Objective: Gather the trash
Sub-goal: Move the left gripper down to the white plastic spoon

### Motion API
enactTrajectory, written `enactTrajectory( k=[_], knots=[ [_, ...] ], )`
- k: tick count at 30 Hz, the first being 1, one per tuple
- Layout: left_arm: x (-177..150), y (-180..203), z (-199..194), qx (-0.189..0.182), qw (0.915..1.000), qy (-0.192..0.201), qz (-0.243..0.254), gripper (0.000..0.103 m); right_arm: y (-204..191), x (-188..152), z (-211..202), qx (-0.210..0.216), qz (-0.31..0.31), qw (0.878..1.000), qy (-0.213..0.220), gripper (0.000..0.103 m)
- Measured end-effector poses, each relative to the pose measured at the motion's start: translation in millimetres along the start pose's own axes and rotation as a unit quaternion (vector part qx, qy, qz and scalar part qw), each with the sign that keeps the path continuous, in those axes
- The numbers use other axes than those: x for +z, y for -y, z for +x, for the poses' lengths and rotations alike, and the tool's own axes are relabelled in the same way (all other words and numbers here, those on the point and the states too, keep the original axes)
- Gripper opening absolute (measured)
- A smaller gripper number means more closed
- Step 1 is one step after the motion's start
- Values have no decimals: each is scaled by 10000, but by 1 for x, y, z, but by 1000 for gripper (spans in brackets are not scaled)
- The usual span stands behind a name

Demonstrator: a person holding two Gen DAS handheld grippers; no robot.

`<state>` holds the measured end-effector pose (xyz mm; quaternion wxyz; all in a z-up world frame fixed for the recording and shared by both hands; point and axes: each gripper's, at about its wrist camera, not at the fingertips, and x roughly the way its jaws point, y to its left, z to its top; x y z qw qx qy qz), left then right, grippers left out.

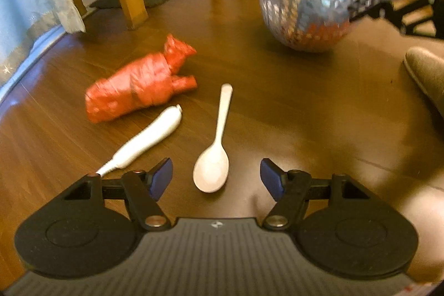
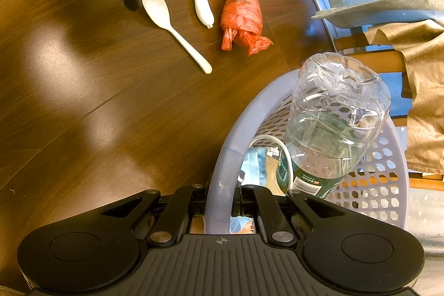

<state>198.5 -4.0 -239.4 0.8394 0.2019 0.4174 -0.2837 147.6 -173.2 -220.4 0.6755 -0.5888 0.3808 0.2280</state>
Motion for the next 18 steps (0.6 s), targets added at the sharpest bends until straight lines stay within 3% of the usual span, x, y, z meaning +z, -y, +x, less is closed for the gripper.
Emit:
enactTrajectory(
  k=[8,18],
  knots=[
    [-4,-9,19,38,9998,-164,-103,60,-1,0,0,-2,-17,10000,-9,3],
    [-1,-9,34,16,9996,-227,150,57,0,0,0,1,-25,10000,-6,3]
  ],
)
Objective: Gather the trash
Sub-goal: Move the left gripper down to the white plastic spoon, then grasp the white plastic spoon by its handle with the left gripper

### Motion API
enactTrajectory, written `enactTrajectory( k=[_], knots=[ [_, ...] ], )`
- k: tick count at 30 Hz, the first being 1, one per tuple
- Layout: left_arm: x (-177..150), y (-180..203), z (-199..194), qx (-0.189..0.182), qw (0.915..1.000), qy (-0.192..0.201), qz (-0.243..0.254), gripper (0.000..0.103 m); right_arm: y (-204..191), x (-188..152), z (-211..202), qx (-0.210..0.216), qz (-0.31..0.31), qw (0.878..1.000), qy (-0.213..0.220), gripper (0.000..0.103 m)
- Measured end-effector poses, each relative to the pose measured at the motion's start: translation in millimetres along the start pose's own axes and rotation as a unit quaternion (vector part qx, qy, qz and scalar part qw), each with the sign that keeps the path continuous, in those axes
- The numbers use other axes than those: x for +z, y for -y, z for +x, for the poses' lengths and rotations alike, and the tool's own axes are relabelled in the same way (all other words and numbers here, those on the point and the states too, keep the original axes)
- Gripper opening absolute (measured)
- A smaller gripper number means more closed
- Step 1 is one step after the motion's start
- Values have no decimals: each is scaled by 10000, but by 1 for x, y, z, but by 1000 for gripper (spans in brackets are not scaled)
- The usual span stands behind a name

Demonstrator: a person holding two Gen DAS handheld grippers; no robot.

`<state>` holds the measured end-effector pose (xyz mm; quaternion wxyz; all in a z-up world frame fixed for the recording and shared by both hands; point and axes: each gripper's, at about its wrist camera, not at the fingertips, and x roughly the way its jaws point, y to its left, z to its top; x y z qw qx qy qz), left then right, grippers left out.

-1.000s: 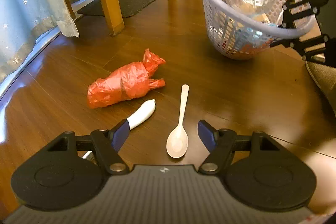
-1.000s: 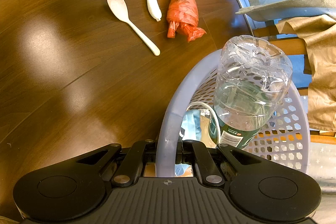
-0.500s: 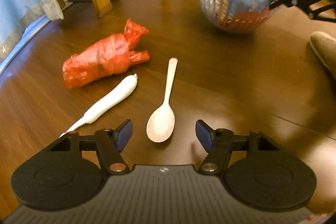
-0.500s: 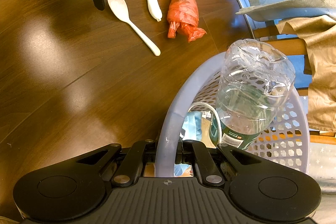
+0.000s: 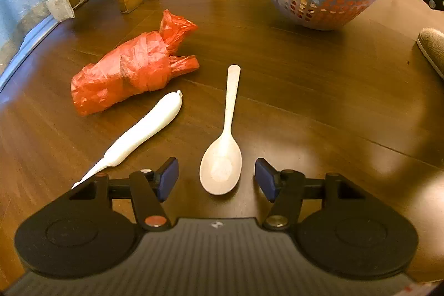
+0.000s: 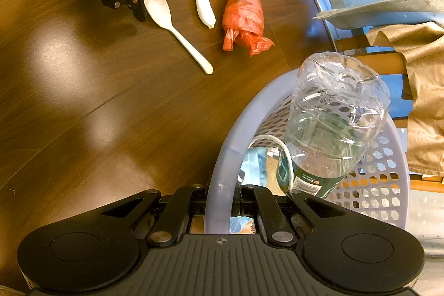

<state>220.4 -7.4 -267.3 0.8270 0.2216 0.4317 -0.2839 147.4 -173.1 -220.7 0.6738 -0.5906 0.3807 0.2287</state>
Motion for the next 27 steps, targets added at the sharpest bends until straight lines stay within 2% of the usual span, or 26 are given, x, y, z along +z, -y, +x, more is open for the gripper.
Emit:
enactTrajectory(
  k=[4,24,27],
  knots=[
    [3,2,5,-10,10000,-4,72,55,0,0,0,-1,-2,10000,-1,3],
    [4,1,14,-81,9998,-56,171,30,0,0,0,2,2,10000,3,2],
    [3,2,14,-95,9998,-52,183,29,0,0,0,1,3,10000,2,2]
  ],
)
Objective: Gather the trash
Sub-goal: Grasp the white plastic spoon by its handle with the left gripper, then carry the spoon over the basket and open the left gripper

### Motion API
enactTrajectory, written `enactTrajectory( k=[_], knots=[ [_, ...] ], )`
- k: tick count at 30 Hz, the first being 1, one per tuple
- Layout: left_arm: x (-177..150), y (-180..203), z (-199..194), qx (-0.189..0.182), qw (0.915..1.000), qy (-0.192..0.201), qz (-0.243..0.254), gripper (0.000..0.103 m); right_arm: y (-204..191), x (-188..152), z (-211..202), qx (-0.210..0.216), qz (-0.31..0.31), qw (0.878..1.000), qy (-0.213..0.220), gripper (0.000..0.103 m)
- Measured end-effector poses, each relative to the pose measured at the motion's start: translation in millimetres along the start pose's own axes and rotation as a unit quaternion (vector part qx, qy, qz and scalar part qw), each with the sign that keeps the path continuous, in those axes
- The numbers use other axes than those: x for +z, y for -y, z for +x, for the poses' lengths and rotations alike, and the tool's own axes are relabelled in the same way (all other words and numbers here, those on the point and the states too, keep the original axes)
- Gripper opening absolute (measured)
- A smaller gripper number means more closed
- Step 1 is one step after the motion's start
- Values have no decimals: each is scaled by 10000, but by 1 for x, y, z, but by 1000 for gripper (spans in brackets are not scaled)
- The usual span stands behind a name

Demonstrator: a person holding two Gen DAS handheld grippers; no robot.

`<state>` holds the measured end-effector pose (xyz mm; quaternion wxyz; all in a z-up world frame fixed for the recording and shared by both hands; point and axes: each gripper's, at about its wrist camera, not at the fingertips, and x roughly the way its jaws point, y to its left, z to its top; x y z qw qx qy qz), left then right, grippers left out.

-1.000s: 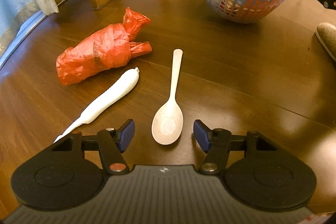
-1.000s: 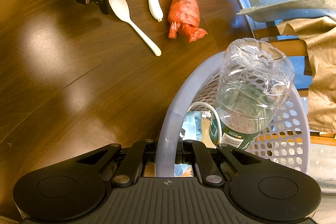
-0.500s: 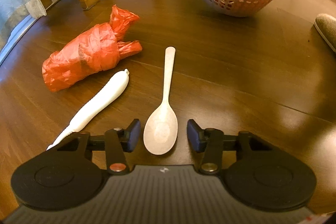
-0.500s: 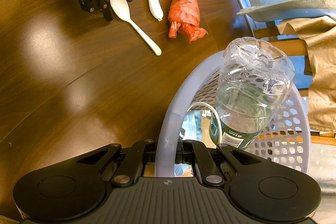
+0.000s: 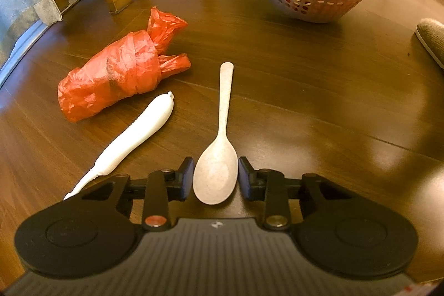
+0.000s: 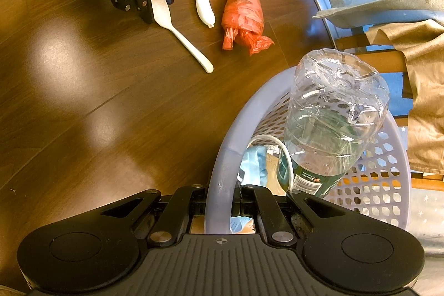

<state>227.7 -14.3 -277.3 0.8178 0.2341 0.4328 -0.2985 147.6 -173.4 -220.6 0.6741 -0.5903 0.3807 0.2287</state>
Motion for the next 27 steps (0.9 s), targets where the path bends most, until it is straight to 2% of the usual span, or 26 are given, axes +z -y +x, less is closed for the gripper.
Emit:
enactTrajectory(
  k=[17,27],
  knots=[
    [-2,-4,-16,-62,9995,98,-292,28,-1,0,0,15,20,10000,-10,2],
    [17,-12,-62,53,9975,431,-552,28,-1,0,0,18,20,10000,-17,2]
  ],
)
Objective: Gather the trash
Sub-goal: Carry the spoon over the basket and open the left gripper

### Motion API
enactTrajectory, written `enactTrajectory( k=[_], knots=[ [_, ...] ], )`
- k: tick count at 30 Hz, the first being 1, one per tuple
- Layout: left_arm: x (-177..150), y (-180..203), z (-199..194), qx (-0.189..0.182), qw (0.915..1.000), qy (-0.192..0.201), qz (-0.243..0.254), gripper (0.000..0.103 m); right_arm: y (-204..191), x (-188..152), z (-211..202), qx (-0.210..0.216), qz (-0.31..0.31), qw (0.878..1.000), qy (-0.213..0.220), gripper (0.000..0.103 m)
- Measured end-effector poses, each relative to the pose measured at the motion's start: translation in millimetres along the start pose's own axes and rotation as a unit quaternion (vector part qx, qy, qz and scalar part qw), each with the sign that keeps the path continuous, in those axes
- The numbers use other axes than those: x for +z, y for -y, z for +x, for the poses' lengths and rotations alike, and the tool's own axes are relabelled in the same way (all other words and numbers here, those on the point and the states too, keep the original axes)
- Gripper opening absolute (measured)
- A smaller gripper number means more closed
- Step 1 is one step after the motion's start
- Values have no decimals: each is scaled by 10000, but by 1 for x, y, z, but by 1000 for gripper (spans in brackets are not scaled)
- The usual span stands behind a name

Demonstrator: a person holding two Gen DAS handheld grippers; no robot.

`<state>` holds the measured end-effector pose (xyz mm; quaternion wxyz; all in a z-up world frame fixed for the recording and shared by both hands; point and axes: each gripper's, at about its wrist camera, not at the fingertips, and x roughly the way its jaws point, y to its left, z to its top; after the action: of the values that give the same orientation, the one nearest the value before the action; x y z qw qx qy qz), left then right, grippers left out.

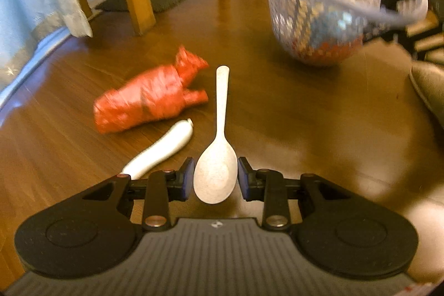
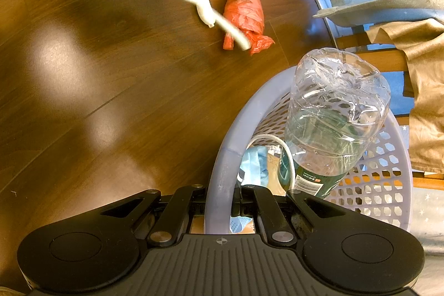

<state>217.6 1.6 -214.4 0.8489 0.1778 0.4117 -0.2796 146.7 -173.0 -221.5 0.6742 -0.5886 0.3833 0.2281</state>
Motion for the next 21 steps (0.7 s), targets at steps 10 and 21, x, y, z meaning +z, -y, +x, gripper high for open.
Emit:
enactTrajectory(
  k=[10,21],
  knots=[
    [71,-4,-73,144,9972,735,72,28,-2,0,1,1,0,10000,-1,2],
    [159,43,-107,-648,9866,1292,757,28,-3,-1,0,11,4,10000,18,2]
  ],
)
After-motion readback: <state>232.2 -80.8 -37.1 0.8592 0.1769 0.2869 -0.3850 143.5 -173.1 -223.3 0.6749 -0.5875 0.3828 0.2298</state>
